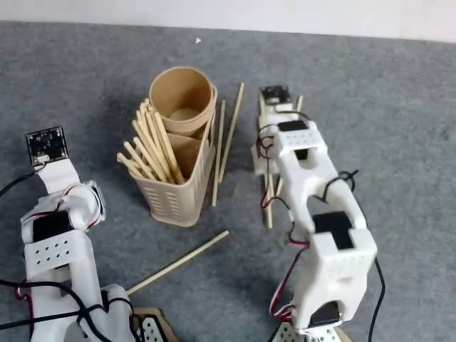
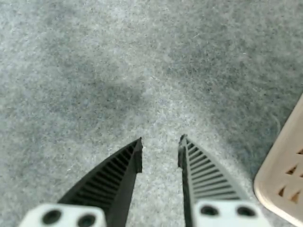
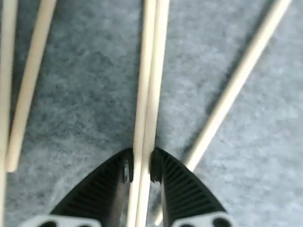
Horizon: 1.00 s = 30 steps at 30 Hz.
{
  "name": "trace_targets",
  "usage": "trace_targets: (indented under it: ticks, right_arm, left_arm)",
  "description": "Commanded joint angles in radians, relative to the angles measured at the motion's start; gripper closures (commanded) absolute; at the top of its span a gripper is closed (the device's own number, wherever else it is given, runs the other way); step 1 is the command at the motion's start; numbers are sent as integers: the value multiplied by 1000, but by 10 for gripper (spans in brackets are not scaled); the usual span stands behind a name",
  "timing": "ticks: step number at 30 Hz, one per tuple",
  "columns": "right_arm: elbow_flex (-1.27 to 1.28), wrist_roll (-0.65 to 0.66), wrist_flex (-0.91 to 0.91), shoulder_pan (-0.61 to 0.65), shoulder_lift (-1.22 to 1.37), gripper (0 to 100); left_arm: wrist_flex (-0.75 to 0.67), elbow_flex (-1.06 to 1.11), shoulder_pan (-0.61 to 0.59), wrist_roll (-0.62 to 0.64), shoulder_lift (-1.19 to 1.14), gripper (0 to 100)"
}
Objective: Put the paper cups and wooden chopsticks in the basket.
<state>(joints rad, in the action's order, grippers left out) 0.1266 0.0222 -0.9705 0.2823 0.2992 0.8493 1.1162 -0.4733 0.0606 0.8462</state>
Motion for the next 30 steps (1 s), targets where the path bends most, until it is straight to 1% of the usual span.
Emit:
trace_targets:
  ticks: [1, 3, 5, 7, 10, 12, 16, 19, 24, 25, 27, 30]
  right_arm:
    - [74, -92, 71, -8, -314, 994]
    - [159, -147, 124, 15, -501, 994]
    - [243, -164, 159, 53, -691, 994]
    - [314, -163, 217, 114, -855, 994]
    - [404, -161, 377, 214, -1046, 994]
    - [447, -120, 435, 275, -1124, 992]
    - [390, -12, 461, 432, -1165, 988]
    - [317, 31, 464, 509, -1132, 988]
    - [229, 2, 473, 558, -1063, 988]
    - [220, 2, 504, 565, -1053, 988]
    - [248, 5, 572, 584, -1035, 989]
    - [364, 6, 676, 601, -1010, 989]
  left_arm:
    - [-11, -5, 10, 5, 8, 841]
    - [-12, -5, 10, 5, 8, 841]
    - [-12, -5, 12, 5, 8, 841]
    - [-14, -5, 15, 5, 8, 841]
    - [-14, -5, 15, 5, 8, 841]
    - [-14, -4, 16, 5, 8, 841]
    - [-14, -4, 16, 5, 7, 841]
    - [-14, -4, 16, 5, 5, 841]
    - [-14, -4, 16, 5, 4, 841]
    - [-14, -4, 16, 5, 2, 841]
    - [-14, -4, 18, 5, 2, 841]
    - [-14, -4, 18, 5, 2, 841]
